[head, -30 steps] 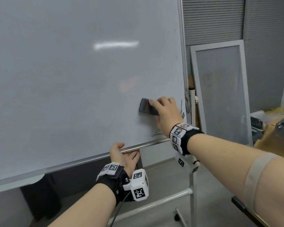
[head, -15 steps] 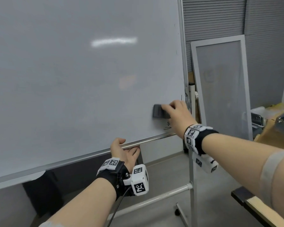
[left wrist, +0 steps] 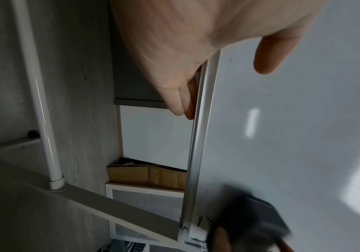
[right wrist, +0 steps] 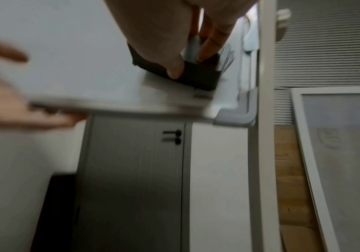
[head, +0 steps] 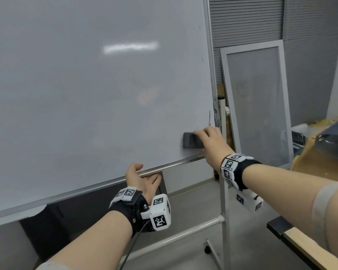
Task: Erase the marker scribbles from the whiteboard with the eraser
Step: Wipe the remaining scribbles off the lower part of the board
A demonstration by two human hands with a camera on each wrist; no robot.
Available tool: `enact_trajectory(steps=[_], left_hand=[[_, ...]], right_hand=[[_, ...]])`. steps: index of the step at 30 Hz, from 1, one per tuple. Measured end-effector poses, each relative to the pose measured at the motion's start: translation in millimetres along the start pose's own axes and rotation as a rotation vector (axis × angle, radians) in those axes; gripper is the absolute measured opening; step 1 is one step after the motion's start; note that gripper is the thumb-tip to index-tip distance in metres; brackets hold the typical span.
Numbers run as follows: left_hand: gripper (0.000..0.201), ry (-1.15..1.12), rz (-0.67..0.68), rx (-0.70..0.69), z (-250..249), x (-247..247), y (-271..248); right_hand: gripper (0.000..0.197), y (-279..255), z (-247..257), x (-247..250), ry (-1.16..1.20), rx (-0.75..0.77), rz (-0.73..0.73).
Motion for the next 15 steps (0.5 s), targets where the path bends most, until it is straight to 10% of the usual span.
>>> enact_trajectory(steps=[6,15], left_hand=[[0.046,0.028,0.014,0.018,-1,2,-1],[0.054,0.009,-0.01,0.02,0,7,6]], right_hand=[[0.061,59,-24,62,-0.081,-0.125,-0.199],[0.063,2,-21,-13,-0.177,-0.11,0.064]])
Point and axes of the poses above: each hand's wrist, its own y-axis towards the middle knuckle, its own x-axis out of the back of the hand, z = x × y, the point moved 10 cm from there along y, towards the middle knuckle, and after that the axes turned 11 degrees about -y, right-handed, at the moved point
